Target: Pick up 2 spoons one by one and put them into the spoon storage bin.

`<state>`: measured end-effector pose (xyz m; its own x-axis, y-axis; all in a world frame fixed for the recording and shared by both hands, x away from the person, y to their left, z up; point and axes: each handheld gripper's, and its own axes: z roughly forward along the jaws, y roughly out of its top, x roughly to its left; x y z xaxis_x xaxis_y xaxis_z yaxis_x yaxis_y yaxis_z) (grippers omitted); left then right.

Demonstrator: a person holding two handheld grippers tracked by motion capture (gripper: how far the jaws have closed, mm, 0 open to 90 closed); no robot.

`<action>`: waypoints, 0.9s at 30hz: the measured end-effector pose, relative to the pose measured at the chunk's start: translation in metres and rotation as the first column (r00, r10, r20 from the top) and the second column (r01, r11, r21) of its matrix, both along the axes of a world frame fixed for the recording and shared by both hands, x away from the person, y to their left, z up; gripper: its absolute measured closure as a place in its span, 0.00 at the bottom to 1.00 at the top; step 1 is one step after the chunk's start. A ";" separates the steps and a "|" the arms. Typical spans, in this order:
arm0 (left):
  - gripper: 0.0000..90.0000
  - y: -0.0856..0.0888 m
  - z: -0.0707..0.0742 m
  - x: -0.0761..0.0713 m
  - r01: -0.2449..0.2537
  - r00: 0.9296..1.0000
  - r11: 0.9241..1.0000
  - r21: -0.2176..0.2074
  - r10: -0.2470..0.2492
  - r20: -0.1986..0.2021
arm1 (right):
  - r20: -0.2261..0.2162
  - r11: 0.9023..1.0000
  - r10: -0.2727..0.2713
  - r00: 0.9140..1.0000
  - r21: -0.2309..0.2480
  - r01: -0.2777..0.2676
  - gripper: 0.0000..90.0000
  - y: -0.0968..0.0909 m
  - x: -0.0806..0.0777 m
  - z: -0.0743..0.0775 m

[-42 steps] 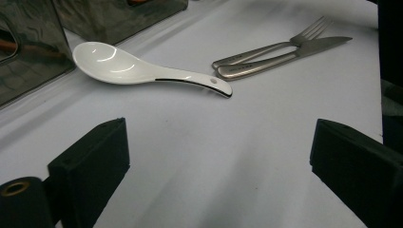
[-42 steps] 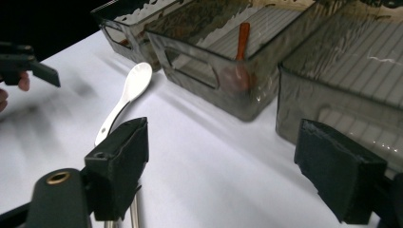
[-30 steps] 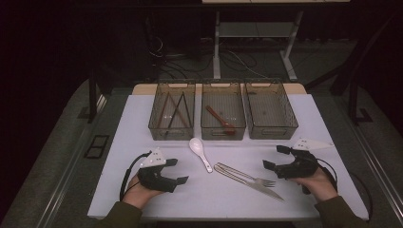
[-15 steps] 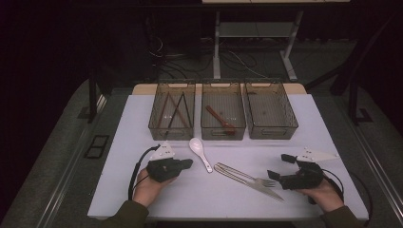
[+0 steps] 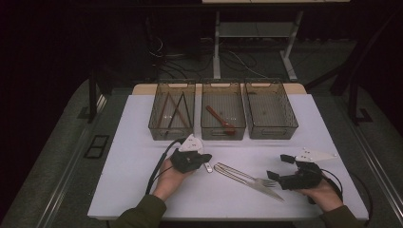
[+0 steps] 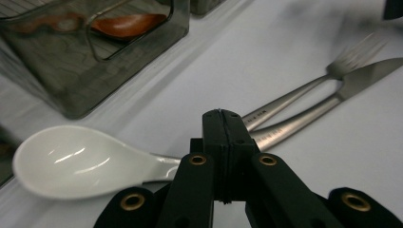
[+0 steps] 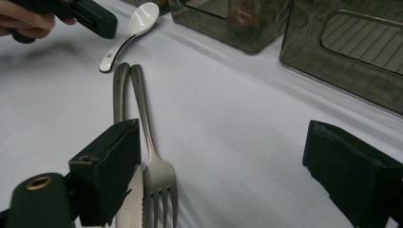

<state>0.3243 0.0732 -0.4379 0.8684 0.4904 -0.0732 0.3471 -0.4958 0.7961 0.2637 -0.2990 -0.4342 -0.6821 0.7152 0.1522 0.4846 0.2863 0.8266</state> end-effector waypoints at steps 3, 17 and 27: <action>0.99 -0.008 -0.004 0.004 0.000 1.000 0.999 0.036 0.000 0.000 | 0.004 1.000 0.004 1.000 -0.003 -0.004 0.14 0.000 0.000 0.000; 0.99 -0.014 -0.010 0.003 0.000 1.000 0.992 0.127 0.003 -0.020 | 0.003 1.000 0.008 1.000 -0.010 -0.008 0.14 0.002 0.000 0.000; 0.99 -0.006 -0.007 -0.007 0.010 0.999 0.982 0.187 -0.004 -0.033 | 0.003 1.000 0.006 1.000 -0.014 -0.006 0.14 0.002 -0.001 0.000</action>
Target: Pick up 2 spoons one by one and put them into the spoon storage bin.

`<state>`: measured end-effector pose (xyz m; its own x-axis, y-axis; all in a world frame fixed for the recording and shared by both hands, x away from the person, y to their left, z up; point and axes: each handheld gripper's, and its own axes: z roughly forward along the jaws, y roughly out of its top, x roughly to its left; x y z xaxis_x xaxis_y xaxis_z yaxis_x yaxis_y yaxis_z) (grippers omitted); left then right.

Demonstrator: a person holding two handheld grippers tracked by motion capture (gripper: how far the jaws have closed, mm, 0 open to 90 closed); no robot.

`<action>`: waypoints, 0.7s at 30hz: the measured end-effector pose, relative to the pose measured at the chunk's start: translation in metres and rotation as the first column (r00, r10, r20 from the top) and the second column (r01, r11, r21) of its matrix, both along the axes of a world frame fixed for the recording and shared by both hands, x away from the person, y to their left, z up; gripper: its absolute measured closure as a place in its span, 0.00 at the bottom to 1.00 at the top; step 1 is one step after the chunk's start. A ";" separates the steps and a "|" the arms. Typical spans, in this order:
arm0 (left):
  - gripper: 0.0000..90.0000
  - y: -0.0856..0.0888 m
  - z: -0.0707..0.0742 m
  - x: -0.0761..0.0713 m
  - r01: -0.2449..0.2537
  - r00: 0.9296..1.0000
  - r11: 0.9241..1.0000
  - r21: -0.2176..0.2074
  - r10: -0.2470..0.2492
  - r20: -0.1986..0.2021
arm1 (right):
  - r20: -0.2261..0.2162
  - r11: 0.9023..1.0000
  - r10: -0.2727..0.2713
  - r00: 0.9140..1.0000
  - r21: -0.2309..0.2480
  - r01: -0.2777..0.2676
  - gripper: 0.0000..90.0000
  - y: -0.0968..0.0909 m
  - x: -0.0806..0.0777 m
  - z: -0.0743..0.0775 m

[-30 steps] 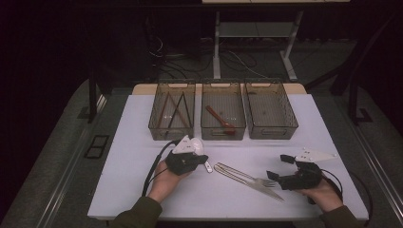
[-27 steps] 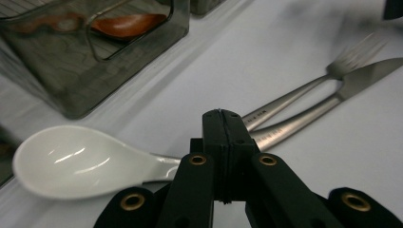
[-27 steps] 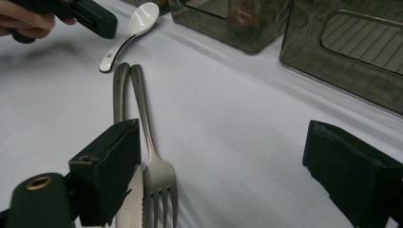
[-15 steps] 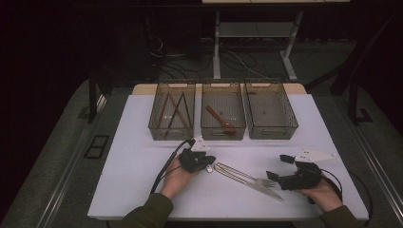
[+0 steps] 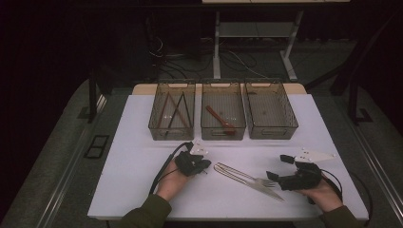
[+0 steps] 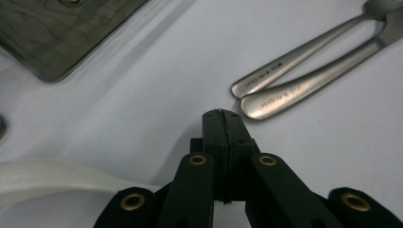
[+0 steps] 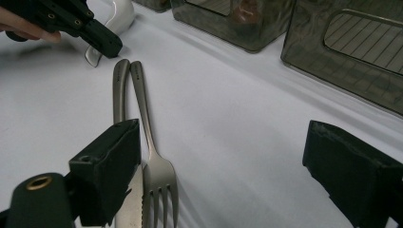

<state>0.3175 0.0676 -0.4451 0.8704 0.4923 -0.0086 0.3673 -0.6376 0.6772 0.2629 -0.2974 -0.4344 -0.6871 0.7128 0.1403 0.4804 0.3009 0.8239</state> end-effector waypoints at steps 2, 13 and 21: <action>0.99 0.002 0.000 0.000 0.005 1.000 1.000 0.000 -0.005 0.007 | 0.000 1.000 -0.001 1.000 -0.001 0.001 0.14 0.000 0.000 0.000; 0.97 0.013 0.005 0.005 -0.021 0.999 1.000 -0.013 0.022 0.036 | 0.005 1.000 -0.002 1.000 -0.001 0.002 0.14 -0.001 0.000 0.000; 0.97 0.028 0.012 0.013 -0.084 0.994 0.996 -0.029 0.085 0.062 | 0.007 1.000 0.004 1.000 -0.010 -0.004 0.14 0.000 0.000 0.000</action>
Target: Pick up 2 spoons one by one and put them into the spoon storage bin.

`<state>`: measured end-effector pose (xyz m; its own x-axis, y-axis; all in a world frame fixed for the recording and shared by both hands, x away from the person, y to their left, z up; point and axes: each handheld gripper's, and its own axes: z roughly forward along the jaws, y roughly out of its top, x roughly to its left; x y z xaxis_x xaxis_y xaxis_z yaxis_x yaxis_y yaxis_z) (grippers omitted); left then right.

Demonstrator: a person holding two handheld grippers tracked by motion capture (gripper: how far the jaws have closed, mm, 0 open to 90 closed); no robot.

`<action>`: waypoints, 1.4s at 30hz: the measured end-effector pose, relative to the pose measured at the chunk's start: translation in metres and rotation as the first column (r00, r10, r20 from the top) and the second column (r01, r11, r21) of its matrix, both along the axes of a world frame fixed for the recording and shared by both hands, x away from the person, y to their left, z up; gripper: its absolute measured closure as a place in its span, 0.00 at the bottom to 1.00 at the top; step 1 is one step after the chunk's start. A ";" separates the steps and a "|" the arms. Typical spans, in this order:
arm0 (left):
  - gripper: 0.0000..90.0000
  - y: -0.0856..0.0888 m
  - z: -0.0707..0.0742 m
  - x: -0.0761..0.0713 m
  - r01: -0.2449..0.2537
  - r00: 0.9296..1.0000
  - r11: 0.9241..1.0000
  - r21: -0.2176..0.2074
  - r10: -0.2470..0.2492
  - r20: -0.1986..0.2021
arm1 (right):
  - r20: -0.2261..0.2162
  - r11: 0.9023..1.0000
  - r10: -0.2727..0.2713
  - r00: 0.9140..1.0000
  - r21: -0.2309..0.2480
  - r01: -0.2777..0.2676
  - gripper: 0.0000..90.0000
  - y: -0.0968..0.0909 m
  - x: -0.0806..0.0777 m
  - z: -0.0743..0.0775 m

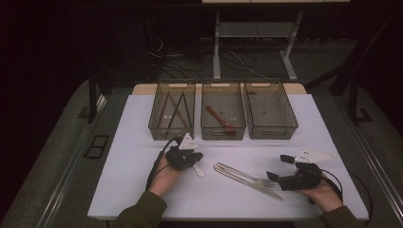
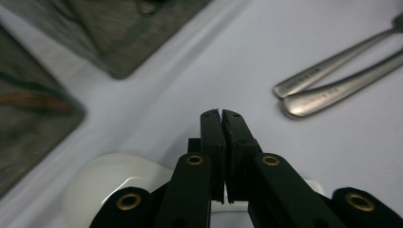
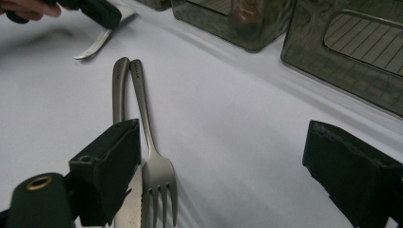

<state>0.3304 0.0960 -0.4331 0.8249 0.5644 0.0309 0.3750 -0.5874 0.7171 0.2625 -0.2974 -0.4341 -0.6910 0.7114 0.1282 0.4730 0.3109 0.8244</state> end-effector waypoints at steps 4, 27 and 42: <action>0.98 0.007 0.002 0.010 -0.038 0.999 0.999 0.001 0.038 0.002 | -0.001 1.000 -0.003 1.000 -0.002 0.003 0.14 0.000 0.000 0.000; 0.99 -0.001 -0.002 0.022 -0.035 0.999 0.992 0.118 0.037 -0.021 | 0.004 1.000 -0.006 1.000 -0.012 0.006 0.14 -0.001 0.001 0.000; 0.99 0.035 -0.001 0.010 -0.061 0.995 0.989 0.138 0.072 -0.076 | 0.005 1.000 -0.006 1.000 -0.015 0.006 0.14 -0.001 0.000 0.000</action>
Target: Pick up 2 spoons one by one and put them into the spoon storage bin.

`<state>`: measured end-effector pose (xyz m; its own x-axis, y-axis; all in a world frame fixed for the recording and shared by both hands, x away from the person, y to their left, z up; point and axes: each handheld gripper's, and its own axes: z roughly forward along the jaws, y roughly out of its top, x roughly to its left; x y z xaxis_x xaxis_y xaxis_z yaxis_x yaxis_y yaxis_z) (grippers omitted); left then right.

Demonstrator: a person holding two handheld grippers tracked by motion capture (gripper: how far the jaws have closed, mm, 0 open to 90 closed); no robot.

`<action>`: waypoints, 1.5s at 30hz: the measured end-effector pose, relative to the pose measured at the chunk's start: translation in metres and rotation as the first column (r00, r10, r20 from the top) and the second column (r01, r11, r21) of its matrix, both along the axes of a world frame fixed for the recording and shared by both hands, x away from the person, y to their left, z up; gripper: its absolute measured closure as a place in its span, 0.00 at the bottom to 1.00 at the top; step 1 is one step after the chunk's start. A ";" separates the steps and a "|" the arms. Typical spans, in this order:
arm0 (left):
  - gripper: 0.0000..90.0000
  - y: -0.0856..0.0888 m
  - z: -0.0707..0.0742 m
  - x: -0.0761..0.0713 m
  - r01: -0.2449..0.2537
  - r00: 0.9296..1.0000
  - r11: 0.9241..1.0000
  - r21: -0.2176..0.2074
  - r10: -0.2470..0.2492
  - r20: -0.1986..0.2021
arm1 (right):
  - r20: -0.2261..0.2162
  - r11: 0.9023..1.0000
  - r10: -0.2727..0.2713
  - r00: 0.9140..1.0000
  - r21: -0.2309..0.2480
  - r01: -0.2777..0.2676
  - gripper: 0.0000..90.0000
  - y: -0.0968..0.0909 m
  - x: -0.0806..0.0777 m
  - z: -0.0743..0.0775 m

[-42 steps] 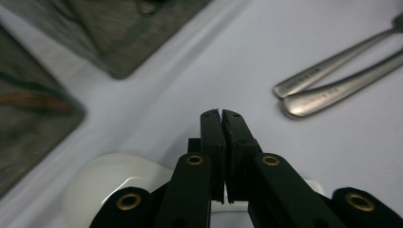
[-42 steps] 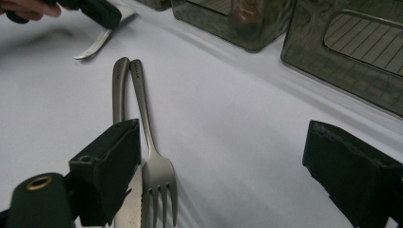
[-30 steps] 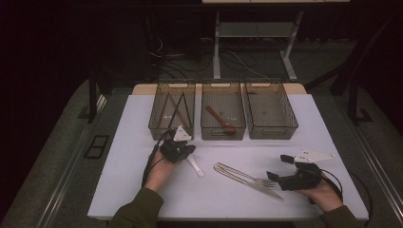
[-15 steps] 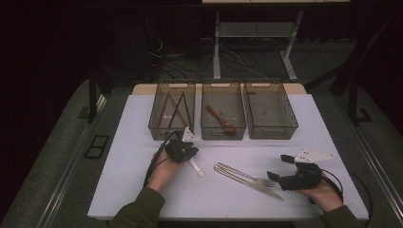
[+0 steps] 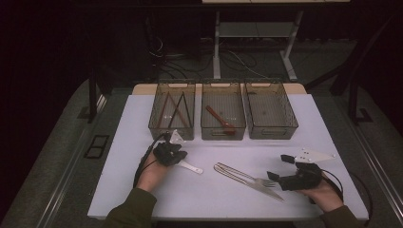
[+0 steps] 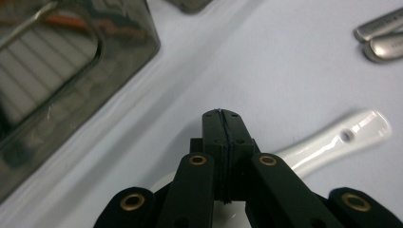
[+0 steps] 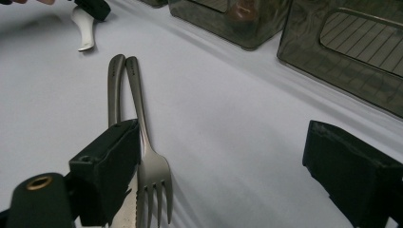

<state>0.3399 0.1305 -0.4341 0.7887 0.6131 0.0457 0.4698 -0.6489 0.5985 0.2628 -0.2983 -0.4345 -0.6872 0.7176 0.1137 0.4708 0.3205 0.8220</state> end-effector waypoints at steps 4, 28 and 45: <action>0.99 0.010 0.002 -0.009 -0.008 1.000 1.000 -0.006 0.008 -0.030 | 0.001 1.000 -0.001 1.000 -0.001 0.001 0.14 0.000 0.000 0.000; 0.53 0.054 0.004 -0.060 0.133 0.987 0.991 -0.031 -0.129 0.094 | -0.002 1.000 0.006 1.000 -0.012 -0.006 0.14 0.002 0.000 -0.001; 0.63 0.049 0.002 -0.055 0.161 0.982 0.987 0.025 -0.162 0.093 | 0.000 1.000 0.008 1.000 -0.010 -0.008 0.14 0.002 0.000 -0.001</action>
<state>0.2852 0.1798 -0.4323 0.8689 0.4766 0.1336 0.3002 -0.7222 0.6232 0.2632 -0.2963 -0.4358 -0.6930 0.7130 0.1066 0.4684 0.3330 0.8184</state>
